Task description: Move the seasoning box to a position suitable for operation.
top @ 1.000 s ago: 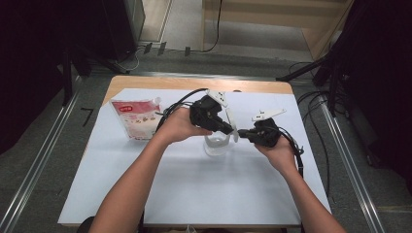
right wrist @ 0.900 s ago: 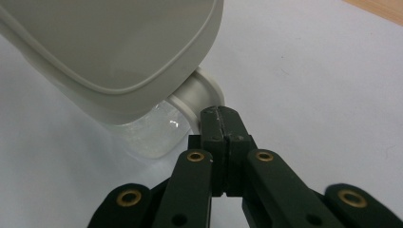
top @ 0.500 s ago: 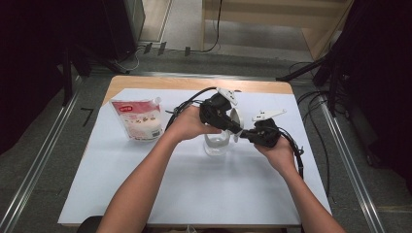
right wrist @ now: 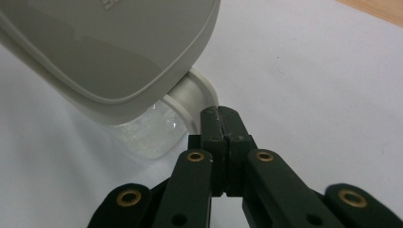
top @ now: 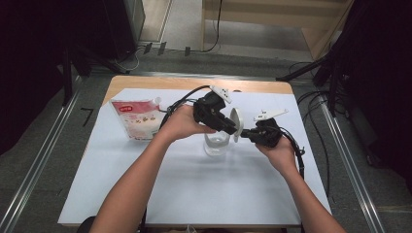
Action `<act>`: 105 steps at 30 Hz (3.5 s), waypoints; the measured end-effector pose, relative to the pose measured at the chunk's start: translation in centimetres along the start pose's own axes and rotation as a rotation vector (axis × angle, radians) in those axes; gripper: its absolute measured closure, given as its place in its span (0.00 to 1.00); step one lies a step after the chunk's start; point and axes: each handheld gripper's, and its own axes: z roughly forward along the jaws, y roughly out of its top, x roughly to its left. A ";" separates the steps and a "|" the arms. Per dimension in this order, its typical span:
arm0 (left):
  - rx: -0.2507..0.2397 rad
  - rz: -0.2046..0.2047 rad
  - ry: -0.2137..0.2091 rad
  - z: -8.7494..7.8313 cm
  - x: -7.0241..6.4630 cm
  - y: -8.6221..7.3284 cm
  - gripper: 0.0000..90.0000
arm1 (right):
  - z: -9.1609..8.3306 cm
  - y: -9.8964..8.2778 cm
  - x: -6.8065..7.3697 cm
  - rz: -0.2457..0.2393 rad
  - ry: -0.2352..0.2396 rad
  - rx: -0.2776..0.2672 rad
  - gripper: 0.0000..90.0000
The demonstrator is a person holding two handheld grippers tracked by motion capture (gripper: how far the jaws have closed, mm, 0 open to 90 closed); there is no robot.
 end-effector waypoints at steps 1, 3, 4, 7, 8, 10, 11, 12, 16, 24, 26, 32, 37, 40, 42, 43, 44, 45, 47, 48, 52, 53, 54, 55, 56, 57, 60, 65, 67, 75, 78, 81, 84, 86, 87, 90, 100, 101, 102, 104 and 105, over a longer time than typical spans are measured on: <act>-0.004 -0.001 0.008 -0.3 0.0 -0.2 0.74 | -0.1 0.0 -0.1 0.003 0.000 -0.005 1.00; -0.013 -0.008 0.028 -0.7 0.1 -0.5 0.67 | -0.4 0.0 -0.2 0.010 0.005 -0.010 1.00; -0.021 -0.008 0.043 -1.0 0.1 -0.7 0.64 | -0.6 -0.1 -0.2 0.015 0.011 -0.015 0.97; -0.046 -0.002 0.062 -1.6 -0.1 -1.3 0.61 | -1.1 -0.1 -0.2 0.010 0.014 -0.031 0.94; -0.050 -0.004 0.070 -1.7 -0.2 -1.5 0.61 | -1.3 -0.2 -0.1 0.006 0.012 -0.025 0.93; -0.059 -0.010 0.081 -1.9 -0.4 -2.0 0.60 | -1.6 -0.2 0.0 -0.001 0.010 -0.026 0.91; -0.054 -0.011 0.083 -2.0 -0.6 -2.3 0.59 | -1.8 -0.3 0.0 -0.001 0.009 -0.034 0.90; -0.051 -0.011 0.093 -2.1 -0.7 -2.6 0.58 | -2.0 -0.3 0.1 0.002 0.014 -0.042 0.88; -0.063 -0.037 0.094 -2.4 -0.9 -3.7 0.53 | -2.5 -0.4 0.6 -0.020 0.015 -0.047 0.84; -0.082 -0.071 0.141 -3.7 -1.2 -5.8 0.50 | -3.6 -1.2 1.2 -0.041 0.024 -0.057 0.77; -0.101 -0.080 0.142 -4.1 -1.3 -6.3 0.50 | -3.9 -1.6 1.2 -0.040 0.030 -0.070 0.76; -0.093 -0.096 0.163 -4.6 -1.9 -7.3 0.49 | -4.4 -2.3 1.1 -0.040 0.032 -0.074 0.72; -0.086 -0.109 0.180 -4.9 -2.4 -8.5 0.48 | -4.9 -2.7 1.4 -0.043 0.021 -0.070 0.64; -0.089 -0.119 0.189 -5.2 -2.7 -9.0 0.48 | -5.0 -3.0 1.4 -0.053 0.004 -0.073 0.61; -0.084 -0.131 0.185 -5.5 -2.8 -9.4 0.48 | -5.0 -3.0 1.3 -0.050 0.001 -0.070 0.60; -0.086 -0.130 0.190 -5.6 -2.9 -9.6 0.48 | -5.0 -3.0 1.3 -0.046 0.001 -0.073 0.59; -0.088 -0.132 0.197 -5.9 -3.0 -9.7 0.48 | -4.9 -3.0 1.3 -0.046 0.002 -0.076 0.59; -0.088 -0.137 0.199 -6.0 -3.0 -9.8 0.48 | -4.9 -3.0 1.3 -0.046 -0.001 -0.080 0.59; -0.095 -0.144 0.207 -6.4 -3.1 -10.1 0.48 | -4.8 -2.9 1.3 -0.053 0.003 -0.079 0.59; -0.100 -0.145 0.210 -6.6 -3.2 -10.4 0.47 | -4.7 -2.9 1.3 -0.057 0.005 -0.074 0.59; -0.112 -0.145 0.217 -7.2 -3.4 -11.1 0.47 | -4.5 -2.9 1.3 -0.059 0.000 -0.073 0.59; -0.111 -0.143 0.212 -7.4 -3.5 -11.4 0.47 | -4.5 -2.9 1.3 -0.063 0.000 -0.077 0.59; -0.114 -0.144 0.207 -7.5 -3.5 -11.5 0.46 | -4.5 -2.8 1.2 -0.072 -0.002 -0.081 0.59; -0.114 -0.146 0.209 -7.7 -3.5 -11.8 0.44 | -4.5 -2.8 1.2 -0.076 -0.006 -0.083 0.59; -0.112 -0.154 0.214 -7.9 -3.6 -12.0 0.44 | -4.5 -2.8 1.1 -0.070 -0.005 -0.085 0.59; -0.101 -0.163 0.225 -8.1 -3.5 -12.3 0.44 | -4.5 -2.7 1.0 -0.066 -0.001 -0.082 0.59; -0.100 -0.183 0.242 -8.7 -3.4 -13.1 0.44 | -4.4 -2.6 0.7 -0.058 -0.003 -0.085 0.56; -0.105 -0.213 0.265 -9.9 -3.5 -14.3 0.43 | -4.0 -2.6 0.4 -0.044 -0.005 -0.068 0.55; -0.107 -0.219 0.270 -10.4 -3.6 -14.9 0.43 | -3.9 -2.5 0.4 -0.048 -0.004 -0.069 0.55; -0.111 -0.235 0.280 -12.6 -3.8 -17.1 0.44 | -3.7 -2.3 0.5 -0.054 -0.002 -0.065 0.55; -0.126 -0.258 0.299 -13.5 -3.5 -17.9 0.45 | -3.7 -2.3 0.5 -0.053 -0.004 -0.065 0.55; -0.135 -0.262 0.291 -14.2 -3.3 -18.7 0.45 | -3.7 -2.3 0.5 -0.051 -0.001 -0.066 0.55; -0.131 -0.248 0.278 -14.4 -2.9 -19.4 0.45 | -3.7 -2.3 0.5 -0.051 0.009 -0.065 0.54; -0.126 -0.247 0.277 -14.7 -2.6 -19.8 0.45 | -3.7 -2.3 0.4 -0.038 0.016 -0.073 0.52; -0.115 -0.255 0.285 -14.9 -2.4 -20.0 0.45 | -3.7 -2.3 0.4 -0.034 0.018 -0.080 0.51; -0.112 -0.276 0.295 -15.5 -1.9 -20.6 0.45 | -3.7 -2.3 0.3 -0.026 0.012 -0.080 0.47; -0.134 -0.329 0.348 -17.7 -1.4 -22.6 0.45 | -4.2 -2.6 0.3 -0.032 0.102 -0.085 0.48; -0.134 -0.332 0.361 -17.8 -1.3 -22.8 0.45 | -4.2 -2.6 0.4 -0.045 0.114 -0.089 0.48; -0.129 -0.334 0.358 -17.9 -1.2 -23.0 0.45 | -4.2 -2.6 0.5 -0.056 0.132 -0.096 0.48; -0.117 -0.350 0.365 -18.1 -1.0 -23.2 0.45 | -4.3 -2.6 0.7 -0.064 0.142 -0.101 0.49; -0.116 -0.347 0.369 -18.1 -0.9 -23.3 0.45 | -4.3 -2.5 0.7 -0.065 0.155 -0.100 0.49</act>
